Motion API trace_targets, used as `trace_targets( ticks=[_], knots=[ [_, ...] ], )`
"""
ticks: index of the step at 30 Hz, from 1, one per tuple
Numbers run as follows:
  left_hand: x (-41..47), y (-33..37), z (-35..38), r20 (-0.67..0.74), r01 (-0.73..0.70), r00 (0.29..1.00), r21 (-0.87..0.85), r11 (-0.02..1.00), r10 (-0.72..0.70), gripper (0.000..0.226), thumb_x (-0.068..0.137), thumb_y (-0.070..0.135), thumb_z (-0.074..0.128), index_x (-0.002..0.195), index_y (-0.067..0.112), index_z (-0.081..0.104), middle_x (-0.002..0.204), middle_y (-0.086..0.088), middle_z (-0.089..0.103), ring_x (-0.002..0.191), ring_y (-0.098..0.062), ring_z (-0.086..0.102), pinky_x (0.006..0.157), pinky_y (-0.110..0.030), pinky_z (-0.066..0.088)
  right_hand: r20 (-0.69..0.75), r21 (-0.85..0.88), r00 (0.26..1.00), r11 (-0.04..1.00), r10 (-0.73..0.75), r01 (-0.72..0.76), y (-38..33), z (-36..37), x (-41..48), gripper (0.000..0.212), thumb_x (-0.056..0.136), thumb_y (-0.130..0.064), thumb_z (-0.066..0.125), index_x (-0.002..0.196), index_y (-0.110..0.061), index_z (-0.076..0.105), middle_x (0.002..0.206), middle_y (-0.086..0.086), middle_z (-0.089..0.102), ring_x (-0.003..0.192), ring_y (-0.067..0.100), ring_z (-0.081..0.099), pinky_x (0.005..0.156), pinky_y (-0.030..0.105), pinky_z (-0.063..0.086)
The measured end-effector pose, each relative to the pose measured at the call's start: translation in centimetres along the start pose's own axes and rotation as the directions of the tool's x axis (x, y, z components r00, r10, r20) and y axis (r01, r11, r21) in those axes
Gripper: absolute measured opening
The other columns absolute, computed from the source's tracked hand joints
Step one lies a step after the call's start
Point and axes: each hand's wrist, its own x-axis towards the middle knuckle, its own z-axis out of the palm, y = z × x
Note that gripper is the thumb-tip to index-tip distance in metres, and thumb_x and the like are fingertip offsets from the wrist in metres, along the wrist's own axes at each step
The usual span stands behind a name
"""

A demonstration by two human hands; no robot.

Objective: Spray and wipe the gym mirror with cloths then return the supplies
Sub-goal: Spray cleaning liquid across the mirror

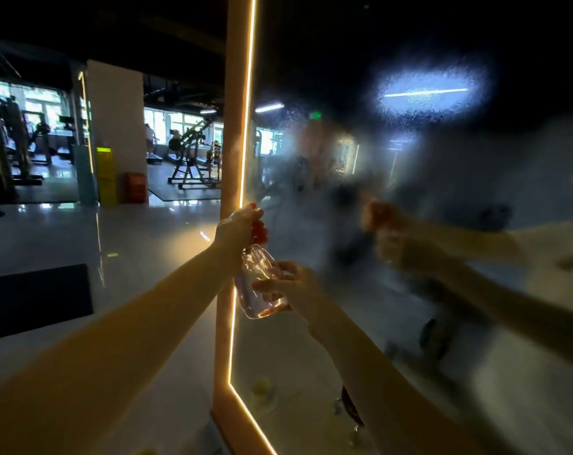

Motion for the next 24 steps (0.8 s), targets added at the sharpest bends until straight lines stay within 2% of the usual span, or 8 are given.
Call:
trace_targets(
  ticks=[5, 8, 11, 14, 17, 19, 21, 24],
  knots=[
    [1.8, 3.1, 0.2, 0.109, -0.080, 0.991, 0.011, 0.997, 0.078, 0.019, 0.099, 0.028, 0.065, 0.103, 0.010, 0.067, 0.084, -0.007, 0.066, 0.076, -0.021, 0.070, 0.061, -0.025, 0.059, -0.065, 0.025, 0.993, 0.995, -0.095, 0.097, -2.3, 0.1, 1.2, 0.053, 0.077, -0.011, 0.087, 0.125, -0.013, 0.064, 0.115, 0.005, 0.072, 0.091, 0.014, 0.072, 0.060, 0.017, 0.055],
    [2.7, 4.4, 0.4, 0.092, -0.115, 0.989, 0.026, 0.993, 0.112, 0.021, 0.101, 0.028, 0.062, 0.103, 0.007, 0.066, 0.082, -0.007, 0.065, 0.072, -0.020, 0.068, 0.060, -0.026, 0.058, -0.076, 0.025, 0.990, 0.993, -0.115, 0.117, -3.3, 0.4, 2.1, 0.055, 0.077, -0.013, 0.088, 0.126, -0.015, 0.064, 0.114, 0.003, 0.072, 0.089, 0.011, 0.072, 0.064, 0.019, 0.055],
    [3.7, 4.8, 0.0, 0.033, -0.110, 0.994, 0.090, 0.990, 0.108, 0.021, 0.103, 0.030, 0.059, 0.095, 0.012, 0.064, 0.078, -0.006, 0.061, 0.061, -0.015, 0.064, 0.048, -0.020, 0.050, -0.068, 0.046, 0.992, 0.993, -0.109, 0.112, -3.9, 0.9, 2.8, 0.055, 0.078, -0.010, 0.086, 0.128, -0.012, 0.063, 0.112, 0.002, 0.071, 0.083, 0.009, 0.071, 0.061, 0.019, 0.057],
    [3.5, 4.1, -0.8, -0.028, -0.077, 0.996, 0.122, 0.990, 0.081, 0.021, 0.104, 0.029, 0.056, 0.095, 0.012, 0.061, 0.073, -0.003, 0.057, 0.048, -0.006, 0.058, 0.040, -0.015, 0.043, -0.047, 0.045, 0.996, 0.996, -0.079, 0.082, -3.4, 1.8, 3.5, 0.058, 0.077, -0.014, 0.087, 0.130, -0.013, 0.063, 0.116, 0.004, 0.071, 0.093, 0.017, 0.073, 0.074, 0.029, 0.062],
    [3.4, 2.6, -2.1, -0.034, -0.045, 0.998, 0.093, 0.995, 0.048, 0.018, 0.103, 0.029, 0.060, 0.095, 0.012, 0.064, 0.072, -0.003, 0.060, 0.052, -0.008, 0.062, 0.047, -0.020, 0.051, -0.022, 0.026, 0.999, 0.999, -0.040, 0.040, -2.1, 2.6, 3.4, 0.057, 0.077, -0.016, 0.088, 0.128, -0.015, 0.062, 0.110, -0.001, 0.071, 0.091, 0.015, 0.072, 0.068, 0.023, 0.060],
    [3.2, 1.2, -3.2, -0.013, -0.017, 1.000, 0.080, 0.997, 0.018, 0.019, 0.102, 0.027, 0.064, 0.101, 0.009, 0.066, 0.077, -0.005, 0.065, 0.068, -0.017, 0.069, 0.066, -0.030, 0.061, 0.001, 0.002, 1.000, 1.000, -0.010, 0.010, -0.9, 3.1, 3.1, 0.056, 0.078, -0.017, 0.088, 0.127, -0.017, 0.060, 0.109, -0.003, 0.070, 0.090, 0.013, 0.072, 0.069, 0.022, 0.060],
    [2.8, -0.5, -4.3, -0.001, 0.030, 1.000, 0.057, 0.998, -0.030, 0.018, 0.100, 0.026, 0.067, 0.100, 0.008, 0.067, 0.081, -0.008, 0.069, 0.080, -0.025, 0.072, 0.082, -0.040, 0.062, 0.028, -0.038, 0.999, 0.999, 0.031, -0.030, 0.6, 3.6, 2.8, 0.060, 0.079, -0.021, 0.088, 0.131, -0.017, 0.058, 0.114, 0.001, 0.070, 0.094, 0.016, 0.072, 0.071, 0.024, 0.060],
    [1.4, -3.3, -5.6, -0.005, 0.115, 0.993, 0.065, 0.991, -0.115, 0.020, 0.101, 0.031, 0.067, 0.099, 0.011, 0.067, 0.088, -0.009, 0.071, 0.084, -0.025, 0.073, 0.070, -0.032, 0.056, 0.069, -0.095, 0.994, 0.992, 0.089, -0.082, 3.4, 4.3, 2.3, 0.066, 0.080, -0.030, 0.088, 0.136, -0.019, 0.054, 0.119, 0.001, 0.068, 0.100, 0.017, 0.070, 0.070, 0.022, 0.059]
  ],
)
